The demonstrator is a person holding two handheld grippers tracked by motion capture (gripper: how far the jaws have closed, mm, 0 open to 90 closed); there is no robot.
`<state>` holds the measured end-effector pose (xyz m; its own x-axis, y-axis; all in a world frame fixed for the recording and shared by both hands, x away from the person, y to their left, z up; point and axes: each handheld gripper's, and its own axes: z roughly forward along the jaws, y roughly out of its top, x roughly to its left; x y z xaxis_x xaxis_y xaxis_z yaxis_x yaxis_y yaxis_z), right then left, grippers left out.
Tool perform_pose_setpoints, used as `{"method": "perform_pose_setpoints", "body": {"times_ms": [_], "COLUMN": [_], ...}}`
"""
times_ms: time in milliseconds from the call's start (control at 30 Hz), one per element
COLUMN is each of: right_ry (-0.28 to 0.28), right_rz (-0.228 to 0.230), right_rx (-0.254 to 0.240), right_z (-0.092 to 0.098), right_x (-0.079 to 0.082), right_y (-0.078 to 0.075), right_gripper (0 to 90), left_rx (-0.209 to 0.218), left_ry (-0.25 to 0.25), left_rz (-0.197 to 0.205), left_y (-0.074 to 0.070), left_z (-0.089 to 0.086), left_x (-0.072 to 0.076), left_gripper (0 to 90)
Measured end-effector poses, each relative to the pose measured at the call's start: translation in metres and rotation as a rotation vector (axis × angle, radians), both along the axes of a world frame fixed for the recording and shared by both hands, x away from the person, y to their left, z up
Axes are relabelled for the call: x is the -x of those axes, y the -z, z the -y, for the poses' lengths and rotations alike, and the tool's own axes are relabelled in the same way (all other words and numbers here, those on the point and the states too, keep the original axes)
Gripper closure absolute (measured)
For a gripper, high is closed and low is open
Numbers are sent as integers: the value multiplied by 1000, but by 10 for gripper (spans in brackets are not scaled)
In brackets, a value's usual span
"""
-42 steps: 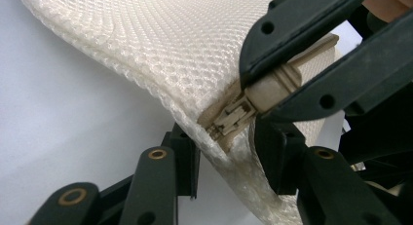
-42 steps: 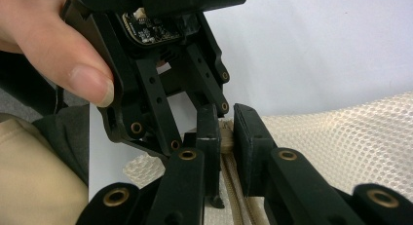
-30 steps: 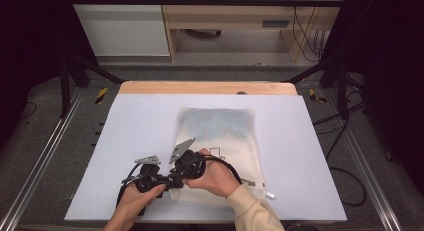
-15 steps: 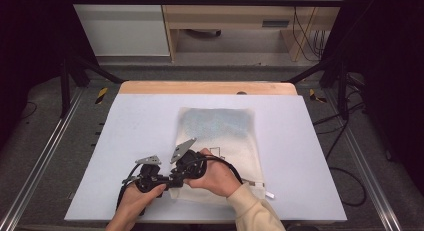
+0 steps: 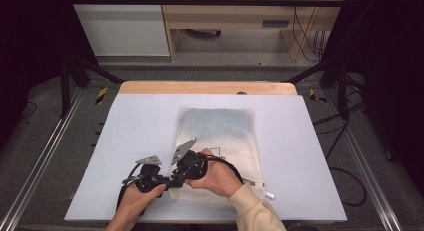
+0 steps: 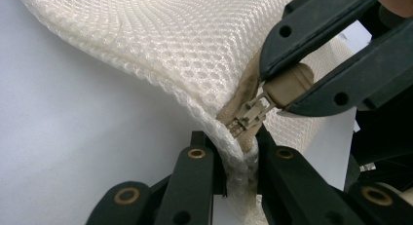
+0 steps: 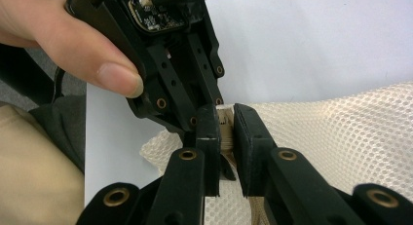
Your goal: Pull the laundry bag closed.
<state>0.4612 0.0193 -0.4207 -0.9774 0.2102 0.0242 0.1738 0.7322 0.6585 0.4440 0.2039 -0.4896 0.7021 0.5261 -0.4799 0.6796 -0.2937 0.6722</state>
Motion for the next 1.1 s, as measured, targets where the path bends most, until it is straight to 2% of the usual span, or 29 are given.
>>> {"method": "perform_pose_setpoints", "body": {"times_ms": [600,733,1100], "right_ry": [-2,18,15], "right_rz": [5,9,-4], "right_rx": [42,65,75], "right_z": [3,7,14], "right_x": [1,-1,-2], "right_y": [2,4,4], "right_gripper": [822,822,822], "left_rx": [-21,-9,-13], "left_ry": [-11,-25,-17], "left_rz": [21,21,24], "left_y": [-4,-6,-6], "left_z": [0,-4,-1], "left_x": [1,0,2], "left_gripper": [853,853,852]}}
